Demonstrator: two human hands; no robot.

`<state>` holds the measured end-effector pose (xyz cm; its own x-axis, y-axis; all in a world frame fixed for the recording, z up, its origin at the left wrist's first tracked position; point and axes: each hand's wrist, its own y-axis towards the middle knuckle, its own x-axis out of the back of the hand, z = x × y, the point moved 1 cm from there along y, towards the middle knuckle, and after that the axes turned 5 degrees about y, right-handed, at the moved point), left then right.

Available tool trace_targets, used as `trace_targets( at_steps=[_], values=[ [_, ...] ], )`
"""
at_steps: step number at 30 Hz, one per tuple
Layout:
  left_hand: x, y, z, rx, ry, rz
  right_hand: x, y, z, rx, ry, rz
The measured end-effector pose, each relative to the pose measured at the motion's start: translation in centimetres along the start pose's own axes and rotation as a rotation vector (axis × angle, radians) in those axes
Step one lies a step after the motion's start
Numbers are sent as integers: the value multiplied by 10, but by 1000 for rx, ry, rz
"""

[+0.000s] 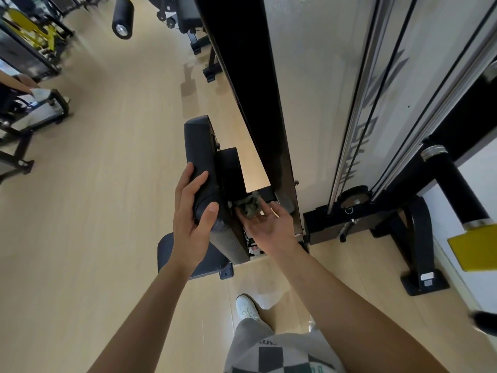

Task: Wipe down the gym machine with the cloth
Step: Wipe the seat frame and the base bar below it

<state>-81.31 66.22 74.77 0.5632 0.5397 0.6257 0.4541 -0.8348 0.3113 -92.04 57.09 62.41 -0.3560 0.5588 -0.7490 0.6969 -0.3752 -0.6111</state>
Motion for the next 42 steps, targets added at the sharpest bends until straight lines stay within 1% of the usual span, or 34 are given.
trace_targets(
  at_steps=[3,8,11,17,19,22,23,25,28,32,35,37,39,40,42],
  values=[
    [1,-1,0,-6,-3,-1,13,-4,2,28,-103,-3],
    [0,0,-1,-6,-8,-1,40,2,19,79,-217,-126],
    [1,0,-1,-18,-1,4,40,9,20,67,-150,-153],
    [2,0,0,-27,15,18,30,22,12,58,36,-97],
    [2,0,0,-33,10,16,30,18,13,61,45,-91],
    [1,0,1,-24,-2,10,33,12,18,88,-44,-45],
    [0,0,1,-20,-9,7,32,8,20,109,-111,-23],
    [-1,-1,0,-20,-27,0,33,3,22,198,-354,4],
    [-1,-1,2,-22,-39,2,39,2,17,409,-832,7],
    [0,-1,3,-23,-45,9,39,20,11,636,-1552,181],
    [1,0,2,-26,-46,16,35,43,9,823,-1996,181],
    [2,0,3,-20,-46,20,39,48,8,888,-2142,159],
    [2,0,3,-19,-43,18,44,43,9,954,-2178,181],
    [2,0,2,-19,-40,16,47,39,9,956,-2161,188],
    [2,0,2,-22,-38,14,62,35,8,835,-2088,186]
  ],
)
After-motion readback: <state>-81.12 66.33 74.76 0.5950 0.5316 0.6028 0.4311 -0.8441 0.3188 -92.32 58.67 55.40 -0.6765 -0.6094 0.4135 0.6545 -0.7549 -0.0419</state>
